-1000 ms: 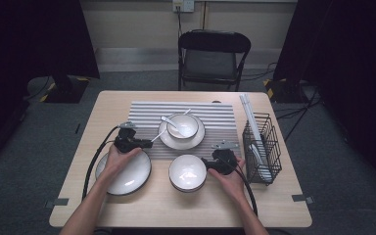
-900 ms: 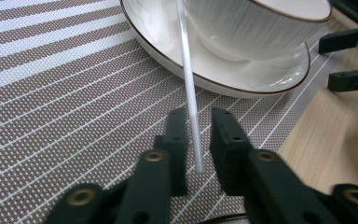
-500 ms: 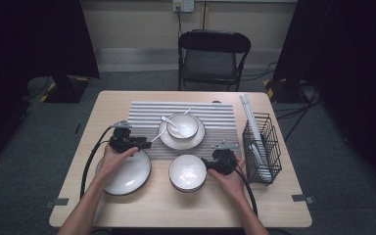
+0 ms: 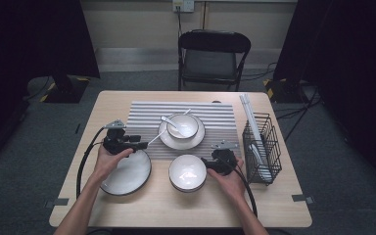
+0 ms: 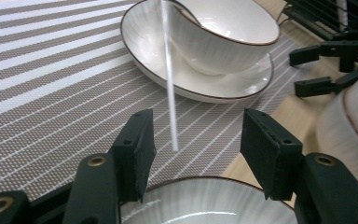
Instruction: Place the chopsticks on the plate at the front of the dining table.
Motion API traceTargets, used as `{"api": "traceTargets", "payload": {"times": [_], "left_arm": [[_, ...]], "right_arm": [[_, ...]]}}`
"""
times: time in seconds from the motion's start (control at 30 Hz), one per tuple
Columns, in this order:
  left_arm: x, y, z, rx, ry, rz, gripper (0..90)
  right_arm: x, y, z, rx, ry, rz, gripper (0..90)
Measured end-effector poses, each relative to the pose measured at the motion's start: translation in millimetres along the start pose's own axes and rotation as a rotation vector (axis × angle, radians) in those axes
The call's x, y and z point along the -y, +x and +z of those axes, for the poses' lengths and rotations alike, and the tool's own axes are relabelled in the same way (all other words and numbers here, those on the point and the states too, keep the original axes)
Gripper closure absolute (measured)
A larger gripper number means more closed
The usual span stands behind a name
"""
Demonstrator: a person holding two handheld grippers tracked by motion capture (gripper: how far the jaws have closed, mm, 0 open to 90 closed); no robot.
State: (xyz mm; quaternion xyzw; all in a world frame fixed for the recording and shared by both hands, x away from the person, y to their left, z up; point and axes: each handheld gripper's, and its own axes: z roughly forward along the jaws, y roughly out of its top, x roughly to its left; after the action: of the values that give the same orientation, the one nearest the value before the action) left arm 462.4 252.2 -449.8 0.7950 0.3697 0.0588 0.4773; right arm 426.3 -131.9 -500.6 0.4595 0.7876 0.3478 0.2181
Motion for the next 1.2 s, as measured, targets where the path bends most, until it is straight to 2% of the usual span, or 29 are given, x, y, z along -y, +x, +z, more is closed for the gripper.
{"api": "traceTargets", "payload": {"times": [0.17, 0.23, 0.3, 0.4, 0.43, 0.53, 0.63, 0.67, 0.73, 0.77, 0.83, 1.07, 1.13, 1.2], "left_arm": [[6.7, -3.7, -5.6, -0.008, -0.014, -0.006, 44.2], [7.8, -5.2, -5.5, -0.029, 0.027, 0.014, 43.8], [9.1, -6.0, -7.9, -0.050, 0.043, 0.030, 37.4], [9.3, -5.5, -12.8, -0.057, 0.033, 0.032, 35.2], [9.0, -5.9, -14.5, -0.065, 0.027, 0.037, 33.7], [8.8, -6.4, -17.5, -0.061, 0.017, 0.045, 31.2], [9.2, -7.4, -19.0, -0.050, 0.007, 0.063, 27.7], [9.0, -7.6, -18.2, -0.062, 0.007, 0.081, 28.5], [8.9, -7.9, -15.7, -0.070, 0.018, 0.090, 27.7], [8.9, -7.9, -15.4, -0.071, 0.017, 0.087, 27.6], [8.4, -7.0, -16.5, -0.066, 0.016, 0.088, 27.6], [10.1, -5.2, -18.9, -0.046, 0.003, 0.067, 25.1], [10.7, -6.1, -20.6, -0.064, 0.003, 0.071, 24.6], [12.1, -6.0, -22.7, -0.056, -0.013, 0.059, 23.1]], "right_arm": [[-0.2, 0.4, 0.1, 0.001, 0.001, 0.003, 25.0], [-0.3, 0.4, 0.1, 0.001, 0.001, 0.004, 25.0], [-0.6, 0.3, 0.0, -0.001, 0.004, 0.004, 25.1], [-2.6, 0.5, 0.2, 0.001, 0.019, 0.003, 25.2], [-6.3, 0.1, -0.3, -0.008, 0.045, -0.003, 26.7], [-8.4, -0.2, -1.7, -0.026, 0.045, 0.007, 27.8], [-11.9, -0.8, -8.0, -0.032, 0.013, 0.015, 30.8], [-13.3, -1.9, -9.6, -0.041, 0.014, 0.026, 31.1], [-15.9, -4.3, -12.3, -0.055, 0.017, 0.046, 30.4], [-17.9, -5.0, -13.7, -0.071, 0.021, 0.050, 30.2], [-21.9, -4.2, -18.6, -0.066, 0.004, 0.039, 30.5], [-37.1, -6.6, -29.4, -0.068, -0.066, 0.055, 32.3], [-41.9, -6.0, -33.2, -0.073, -0.083, 0.063, 32.7], [-46.8, -6.2, -35.2, -0.083, -0.090, 0.071, 32.6]]}}
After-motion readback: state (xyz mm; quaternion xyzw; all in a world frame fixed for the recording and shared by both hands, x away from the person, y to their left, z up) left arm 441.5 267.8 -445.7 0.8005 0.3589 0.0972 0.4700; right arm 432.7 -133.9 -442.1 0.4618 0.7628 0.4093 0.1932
